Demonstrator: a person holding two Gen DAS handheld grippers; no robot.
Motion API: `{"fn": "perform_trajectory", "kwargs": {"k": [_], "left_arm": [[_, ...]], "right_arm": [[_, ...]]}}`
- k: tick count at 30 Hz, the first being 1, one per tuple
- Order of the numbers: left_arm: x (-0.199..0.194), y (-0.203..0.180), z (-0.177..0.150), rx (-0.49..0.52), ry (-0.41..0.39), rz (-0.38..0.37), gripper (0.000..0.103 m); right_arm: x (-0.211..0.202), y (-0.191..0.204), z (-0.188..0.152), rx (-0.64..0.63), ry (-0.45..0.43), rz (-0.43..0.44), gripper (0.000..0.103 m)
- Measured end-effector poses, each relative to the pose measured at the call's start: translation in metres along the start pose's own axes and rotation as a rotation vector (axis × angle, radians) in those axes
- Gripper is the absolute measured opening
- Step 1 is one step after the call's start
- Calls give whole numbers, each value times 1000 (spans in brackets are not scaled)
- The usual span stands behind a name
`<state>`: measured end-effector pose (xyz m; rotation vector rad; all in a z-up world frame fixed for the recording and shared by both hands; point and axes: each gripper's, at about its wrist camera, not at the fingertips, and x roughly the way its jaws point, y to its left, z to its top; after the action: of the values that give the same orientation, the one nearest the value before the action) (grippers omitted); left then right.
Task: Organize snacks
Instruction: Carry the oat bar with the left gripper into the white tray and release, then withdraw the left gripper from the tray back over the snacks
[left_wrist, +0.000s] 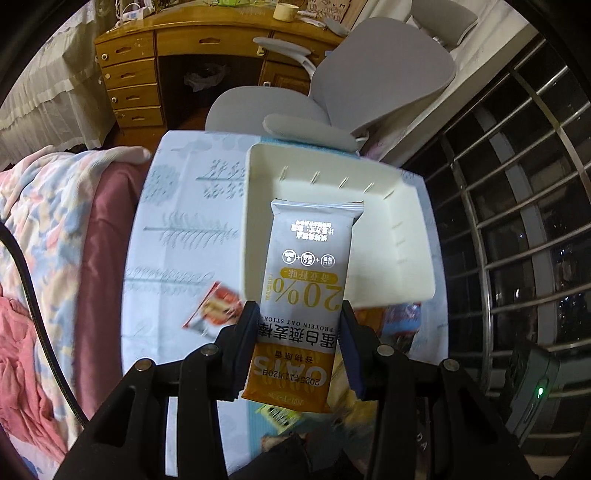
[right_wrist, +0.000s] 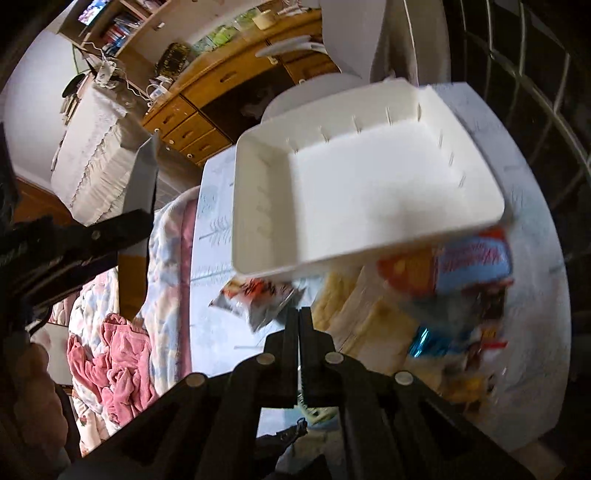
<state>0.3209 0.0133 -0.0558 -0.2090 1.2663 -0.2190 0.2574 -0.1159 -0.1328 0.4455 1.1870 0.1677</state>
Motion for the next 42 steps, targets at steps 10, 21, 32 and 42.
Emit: {"fn": "perform_trajectory", "kwargs": {"k": [10,21,32,42], "left_arm": [[45,-48,35,-10,24,2,41],[59,-47,39,-58,37,13,70],[21,-16,8,-76,-7,19,70],[-30,38,-51,-96,-30,25,70]], "right_arm": [[-2,-41,34,-6,-5,13,1],[4,-56,40,38,33,16,2],[-13,-37,16,55,-9,-3,14],[-25,-2,-39,78,-30,-1,25]]}}
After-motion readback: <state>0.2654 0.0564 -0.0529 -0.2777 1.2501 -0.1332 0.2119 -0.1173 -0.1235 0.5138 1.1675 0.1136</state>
